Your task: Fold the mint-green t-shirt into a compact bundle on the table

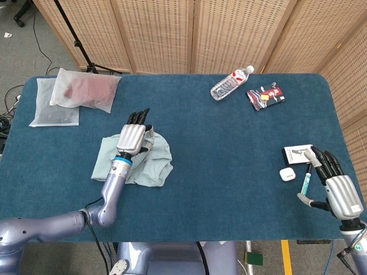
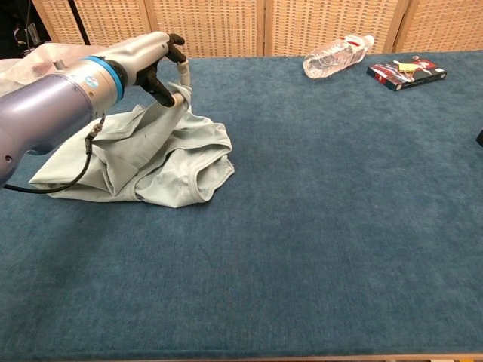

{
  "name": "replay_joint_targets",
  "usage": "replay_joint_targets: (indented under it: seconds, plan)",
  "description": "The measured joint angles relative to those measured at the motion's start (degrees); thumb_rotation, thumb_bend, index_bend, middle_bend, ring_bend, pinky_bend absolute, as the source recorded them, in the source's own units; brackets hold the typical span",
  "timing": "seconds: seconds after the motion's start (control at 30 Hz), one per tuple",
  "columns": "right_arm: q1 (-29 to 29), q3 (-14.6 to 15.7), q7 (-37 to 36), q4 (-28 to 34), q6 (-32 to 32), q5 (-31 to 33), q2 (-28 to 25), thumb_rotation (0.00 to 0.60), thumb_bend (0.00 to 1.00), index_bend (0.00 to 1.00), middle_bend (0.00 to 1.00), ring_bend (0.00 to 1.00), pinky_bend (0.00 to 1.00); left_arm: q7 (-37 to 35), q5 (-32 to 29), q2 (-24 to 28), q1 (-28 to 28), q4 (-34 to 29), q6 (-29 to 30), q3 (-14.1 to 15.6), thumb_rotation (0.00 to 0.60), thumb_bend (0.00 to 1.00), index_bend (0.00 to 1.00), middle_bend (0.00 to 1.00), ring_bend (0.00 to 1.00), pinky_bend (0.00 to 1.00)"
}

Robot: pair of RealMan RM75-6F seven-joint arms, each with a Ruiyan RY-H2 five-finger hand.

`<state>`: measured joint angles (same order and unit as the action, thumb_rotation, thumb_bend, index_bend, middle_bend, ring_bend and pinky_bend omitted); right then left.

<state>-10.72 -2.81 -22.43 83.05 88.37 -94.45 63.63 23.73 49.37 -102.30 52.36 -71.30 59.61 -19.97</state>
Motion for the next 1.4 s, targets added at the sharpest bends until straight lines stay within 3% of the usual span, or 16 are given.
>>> replay_joint_targets:
  seconds: [0.3, 0.4, 0.47, 0.63, 0.77, 0.87, 1.13, 1.4]
  plan:
    - [-0.2, -0.1, -0.7, -0.2, -0.4, 0.3, -0.1, 0.6, 0.0, 0.0, 0.0, 0.0, 0.0, -0.3, 0.0, -4.2, 1.9, 5.6, -1.7, -0.2, 0.6, 0.47, 0.77, 0.0, 0.0, 0.0]
    - [-0.2, -0.1, -0.9, -0.3, -0.6, 0.4, -0.1, 0.6, 0.0, 0.0, 0.0, 0.0, 0.0, -0.7, 0.1, -5.3, 2.4, 7.2, -2.5, -0.3, 0.6, 0.41, 0.6, 0.0, 0.0, 0.0]
    - [-0.3, -0.2, -1.1, -0.4, -0.7, 0.5, -0.1, 0.6, 0.0, 0.0, 0.0, 0.0, 0.0, -1.0, 0.1, -5.8, 2.6, 7.9, -3.1, -0.3, 0.6, 0.38, 0.44, 0.0, 0.0, 0.0]
    - [-0.4, -0.2, -1.5, -0.5, -0.9, 0.6, -0.2, 0.6, 0.0, 0.0, 0.0, 0.0, 0.0, -1.4, 0.2, -7.3, 3.1, 9.7, -4.1, -0.4, 0.6, 0.33, 0.2, 0.0, 0.0, 0.0]
    - [-0.3, -0.2, -1.7, -0.5, -0.7, 0.5, -0.2, 0.6, 0.0, 0.0, 0.0, 0.0, 0.0, -1.9, 0.0, -8.8, 3.5, 11.6, -4.1, -1.0, 0.6, 0.24, 0.01, 0.0, 0.0, 0.0]
    - [-0.3, -0.2, -1.7, -0.5, -0.6, 0.5, -0.3, 0.6, 0.0, 0.0, 0.0, 0.0, 0.0, -2.6, 0.2, -9.1, 3.5, 11.9, -4.0, -1.4, 0.6, 0.18, 0.0, 0.0, 0.0, 0.0]
    - [-0.2, -0.1, -1.5, -0.5, -0.4, 0.3, -0.2, 0.6, 0.0, 0.0, 0.0, 0.0, 0.0, -6.0, 2.0, -7.1, 2.1, 8.1, -3.3, -2.2, 0.6, 0.16, 0.0, 0.0, 0.0, 0.0]
    - [0.1, 0.2, -0.6, -0.1, 0.3, -0.4, -0.2, 0.6, 0.0, 0.0, 0.0, 0.0, 0.0, -7.6, 3.9, 2.4, -2.3, -3.8, -1.6, -1.7, 0.6, 0.17, 0.0, 0.0, 0.0, 0.0]
